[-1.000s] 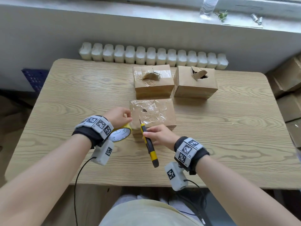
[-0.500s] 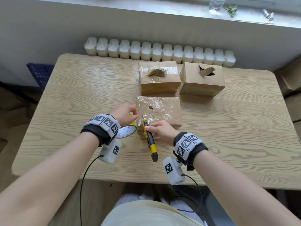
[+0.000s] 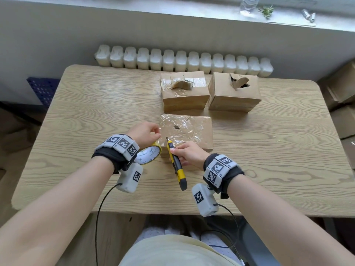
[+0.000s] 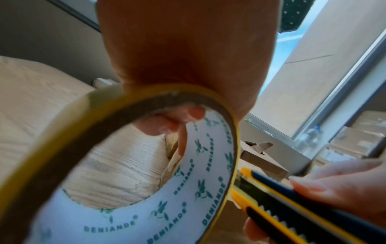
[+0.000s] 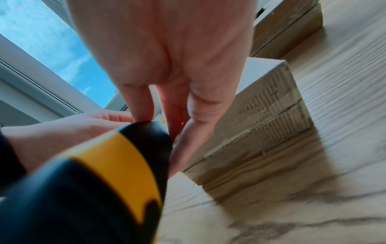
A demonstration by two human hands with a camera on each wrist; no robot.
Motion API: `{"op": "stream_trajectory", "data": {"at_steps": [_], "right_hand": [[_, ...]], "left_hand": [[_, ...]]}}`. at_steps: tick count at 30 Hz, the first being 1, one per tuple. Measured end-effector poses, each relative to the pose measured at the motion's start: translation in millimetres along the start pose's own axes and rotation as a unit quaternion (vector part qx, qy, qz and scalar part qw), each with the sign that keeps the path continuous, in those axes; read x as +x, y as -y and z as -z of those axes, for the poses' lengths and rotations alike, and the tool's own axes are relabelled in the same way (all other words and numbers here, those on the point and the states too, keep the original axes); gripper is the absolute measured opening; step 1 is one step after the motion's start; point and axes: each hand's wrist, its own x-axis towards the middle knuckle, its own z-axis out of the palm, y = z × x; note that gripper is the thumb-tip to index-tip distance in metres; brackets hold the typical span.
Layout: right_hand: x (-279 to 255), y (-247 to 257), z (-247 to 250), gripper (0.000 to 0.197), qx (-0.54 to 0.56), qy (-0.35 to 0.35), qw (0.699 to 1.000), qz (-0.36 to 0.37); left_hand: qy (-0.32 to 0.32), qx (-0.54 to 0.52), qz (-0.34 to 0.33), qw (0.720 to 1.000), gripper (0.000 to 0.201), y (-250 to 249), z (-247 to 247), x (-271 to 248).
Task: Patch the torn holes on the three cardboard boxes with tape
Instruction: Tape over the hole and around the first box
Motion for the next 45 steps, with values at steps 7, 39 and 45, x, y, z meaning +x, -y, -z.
{"op": "stream_trajectory", "data": {"at_steps": [7, 39, 45], "right_hand": [[-20.0, -15.9, 10.6, 0.020, -0.058, 0.033, 0.998, -0.003], [20.7, -119.2, 82.6, 0.045, -0.416, -0.288, 0.857, -0.098], [10.3, -114.3, 79.3, 0.039, -0.394, -0.311, 0.856, -0.124]], "left_hand": [[0.007, 0.036, -0.002, 0.999, 0.010, -1.8, 3.7, -1.6], [0.008, -0.044, -0.007, 0.999, 0.027, 16.1, -7.5, -7.7], [0.015, -0.036, -0.012, 0.999, 0.028, 13.8, -9.4, -9.3]]}}
